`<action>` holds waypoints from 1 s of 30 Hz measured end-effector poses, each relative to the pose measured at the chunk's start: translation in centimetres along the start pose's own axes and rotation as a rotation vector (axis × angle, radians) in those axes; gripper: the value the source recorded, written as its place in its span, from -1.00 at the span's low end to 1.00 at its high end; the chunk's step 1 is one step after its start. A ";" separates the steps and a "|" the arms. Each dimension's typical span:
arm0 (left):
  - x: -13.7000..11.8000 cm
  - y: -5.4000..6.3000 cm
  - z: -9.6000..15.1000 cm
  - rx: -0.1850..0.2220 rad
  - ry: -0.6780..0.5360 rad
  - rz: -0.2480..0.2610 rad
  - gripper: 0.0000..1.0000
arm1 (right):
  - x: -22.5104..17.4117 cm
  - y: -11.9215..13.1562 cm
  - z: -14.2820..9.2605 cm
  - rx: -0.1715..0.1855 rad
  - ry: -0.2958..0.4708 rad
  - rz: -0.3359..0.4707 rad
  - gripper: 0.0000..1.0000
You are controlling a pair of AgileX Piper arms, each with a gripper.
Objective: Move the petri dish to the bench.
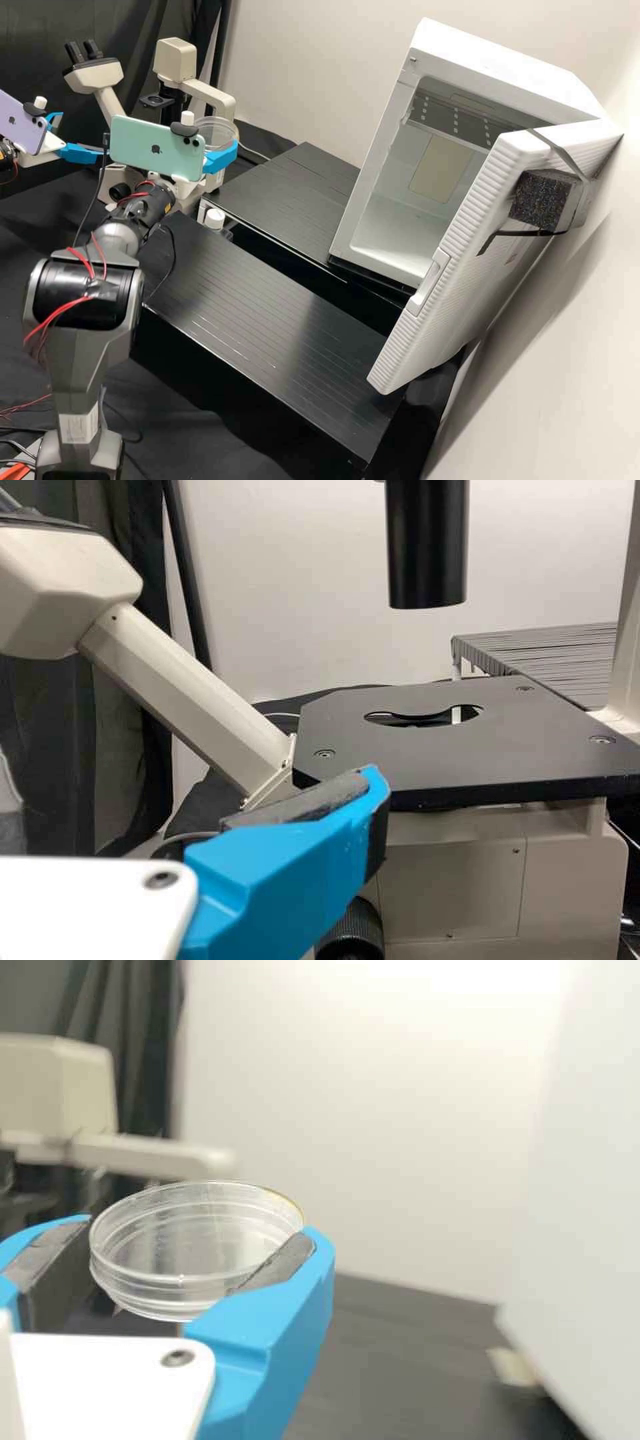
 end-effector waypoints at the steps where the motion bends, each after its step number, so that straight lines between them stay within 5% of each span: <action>1: 0.0 0.0 0.0 0.000 0.000 0.000 1.00 | -0.8 0.3 0.3 -0.004 -0.002 0.009 -1.00; 16: 0.0 0.0 0.0 0.000 0.000 0.000 1.00 | -10.4 1.9 6.6 -0.058 -0.118 0.015 -1.00; 23: 0.0 0.0 0.0 0.000 0.000 0.000 1.00 | -14.6 3.2 9.8 -0.006 -0.199 0.065 -1.00; 30: 0.0 0.0 0.0 0.000 0.000 0.000 1.00 | -17.3 1.7 11.5 -0.022 -0.234 -0.036 -1.00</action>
